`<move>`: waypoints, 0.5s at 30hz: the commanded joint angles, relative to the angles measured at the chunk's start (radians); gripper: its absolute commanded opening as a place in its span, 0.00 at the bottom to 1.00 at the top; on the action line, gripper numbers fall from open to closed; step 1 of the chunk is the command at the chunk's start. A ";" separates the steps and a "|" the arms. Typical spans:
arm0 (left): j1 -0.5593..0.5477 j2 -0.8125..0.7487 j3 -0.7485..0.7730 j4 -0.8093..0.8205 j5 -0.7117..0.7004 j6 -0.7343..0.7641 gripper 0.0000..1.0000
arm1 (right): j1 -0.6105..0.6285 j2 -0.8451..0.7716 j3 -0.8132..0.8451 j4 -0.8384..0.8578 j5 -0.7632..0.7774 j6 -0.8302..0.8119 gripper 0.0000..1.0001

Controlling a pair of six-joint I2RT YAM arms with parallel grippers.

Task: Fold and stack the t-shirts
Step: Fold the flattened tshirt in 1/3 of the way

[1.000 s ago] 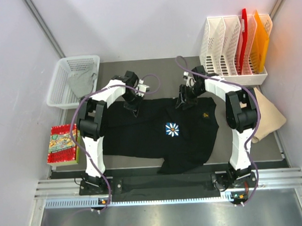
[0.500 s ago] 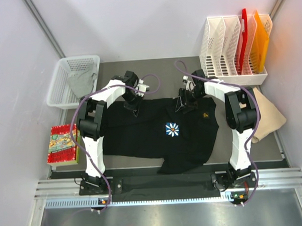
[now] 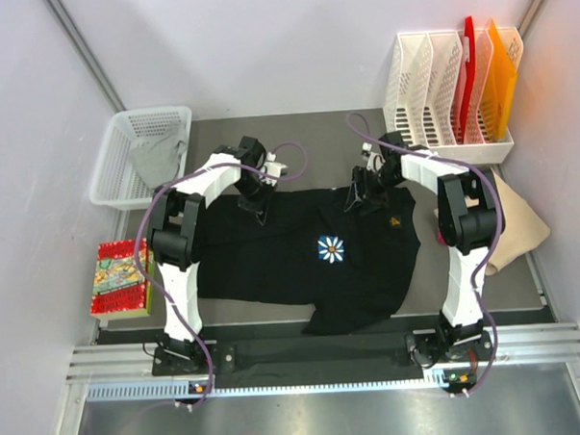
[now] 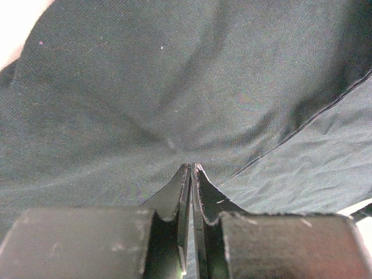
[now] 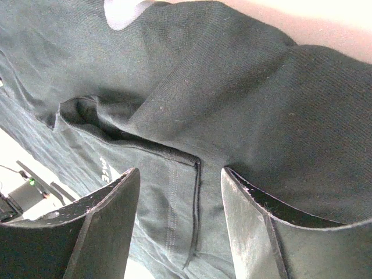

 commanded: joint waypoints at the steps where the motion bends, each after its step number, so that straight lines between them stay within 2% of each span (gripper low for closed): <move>1: 0.001 -0.067 0.003 0.017 0.024 -0.011 0.09 | -0.002 -0.021 0.020 0.018 0.014 -0.015 0.58; 15: 0.001 -0.051 0.011 0.022 0.024 -0.008 0.09 | 0.064 -0.002 0.029 0.012 -0.004 -0.008 0.53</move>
